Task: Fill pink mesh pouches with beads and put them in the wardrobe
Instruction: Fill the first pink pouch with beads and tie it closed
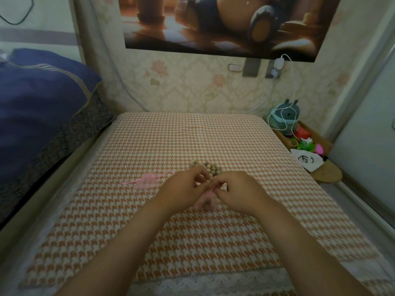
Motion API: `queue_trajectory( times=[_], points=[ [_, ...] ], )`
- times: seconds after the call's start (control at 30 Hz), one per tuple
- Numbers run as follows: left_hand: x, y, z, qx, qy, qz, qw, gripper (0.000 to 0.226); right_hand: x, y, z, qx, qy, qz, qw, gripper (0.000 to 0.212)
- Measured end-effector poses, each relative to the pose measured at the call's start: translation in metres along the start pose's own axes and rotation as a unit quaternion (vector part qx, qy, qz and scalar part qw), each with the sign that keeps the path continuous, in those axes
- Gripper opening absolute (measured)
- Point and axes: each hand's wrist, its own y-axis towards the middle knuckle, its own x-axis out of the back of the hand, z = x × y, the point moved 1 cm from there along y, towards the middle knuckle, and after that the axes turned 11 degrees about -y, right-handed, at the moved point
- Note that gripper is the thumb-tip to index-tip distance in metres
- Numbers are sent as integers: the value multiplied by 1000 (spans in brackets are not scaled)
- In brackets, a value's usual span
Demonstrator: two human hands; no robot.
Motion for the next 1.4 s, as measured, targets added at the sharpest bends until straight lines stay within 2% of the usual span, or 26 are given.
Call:
queue_trajectory(
  times=[0.23,0.4,0.63,0.87,1.0,1.1,1.17,1.27,1.4],
  points=[
    [6,2,-4,2,29,-2,1000,8,-1,3,0,-9,35,6,999,16],
    [13,3,-8,16,45,11,999,14,-3,5,-10,-51,155,-49,985,19],
    [34,-1,-13,40,44,-19,998,16,-28,8,-22,-125,57,8,990,15],
    [42,-13,-4,64,54,-10,996,9,-45,23,-5,-127,-28,9,991,17],
    [43,-13,1,68,38,-6,997,19,-51,27,0,-122,-66,12,990,15],
    [42,-13,3,83,27,9,996,26,-43,29,4,-149,-59,-7,987,15],
    [42,-12,4,88,20,11,996,29,-31,30,11,-162,-54,-55,984,17],
    [42,-10,7,91,8,3,996,32,-10,28,32,-141,6,-136,981,15],
    [41,-11,4,85,-25,16,996,29,4,21,64,-58,103,-128,985,15]
  ],
)
